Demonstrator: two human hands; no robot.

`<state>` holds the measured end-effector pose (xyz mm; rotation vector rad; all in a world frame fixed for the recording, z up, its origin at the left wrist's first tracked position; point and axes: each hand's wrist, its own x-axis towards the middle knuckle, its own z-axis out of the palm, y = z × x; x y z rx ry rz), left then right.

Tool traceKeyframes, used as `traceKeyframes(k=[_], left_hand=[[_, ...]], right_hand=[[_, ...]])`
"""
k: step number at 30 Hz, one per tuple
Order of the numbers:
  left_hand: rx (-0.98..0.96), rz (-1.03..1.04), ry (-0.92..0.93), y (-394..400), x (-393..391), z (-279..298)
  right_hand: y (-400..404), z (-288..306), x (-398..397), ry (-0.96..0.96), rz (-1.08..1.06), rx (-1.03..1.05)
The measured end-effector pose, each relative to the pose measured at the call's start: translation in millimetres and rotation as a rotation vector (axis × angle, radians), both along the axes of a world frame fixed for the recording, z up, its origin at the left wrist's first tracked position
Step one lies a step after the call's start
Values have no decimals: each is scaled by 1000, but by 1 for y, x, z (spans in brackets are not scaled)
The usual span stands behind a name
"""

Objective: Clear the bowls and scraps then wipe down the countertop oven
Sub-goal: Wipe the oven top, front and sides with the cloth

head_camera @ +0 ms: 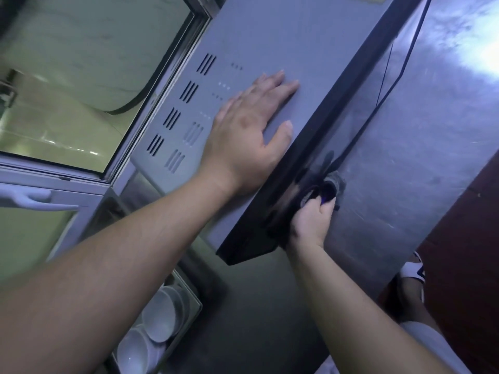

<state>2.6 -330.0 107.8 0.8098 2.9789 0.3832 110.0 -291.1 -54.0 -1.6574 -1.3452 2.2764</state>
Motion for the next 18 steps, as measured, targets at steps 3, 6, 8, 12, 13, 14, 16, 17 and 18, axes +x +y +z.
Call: traceKeyframes(k=[3, 6, 8, 12, 13, 14, 16, 17, 18], left_hand=[[-3, 2, 5, -1, 0, 0], [-9, 5, 6, 0, -1, 0], [-11, 5, 8, 0, -1, 0], [-3, 7, 2, 0, 0, 0], [-2, 8, 2, 0, 0, 0], [-2, 10, 0, 0, 0, 1], [-5, 14, -5, 1, 1, 1], [-5, 14, -6, 1, 1, 2], [-5, 14, -9, 1, 1, 2]], right_hand=[[-1, 45, 10, 38, -33, -61], [-7, 111, 23, 143, -3, -93], [-16, 133, 31, 194, 29, -47], [-28, 120, 35, 243, 63, 99], [-28, 113, 36, 228, 70, 142], [-29, 103, 36, 210, 79, 169], [-29, 79, 38, 172, 125, 169], [-29, 66, 39, 150, 159, 144], [-28, 53, 41, 126, 183, 106]])
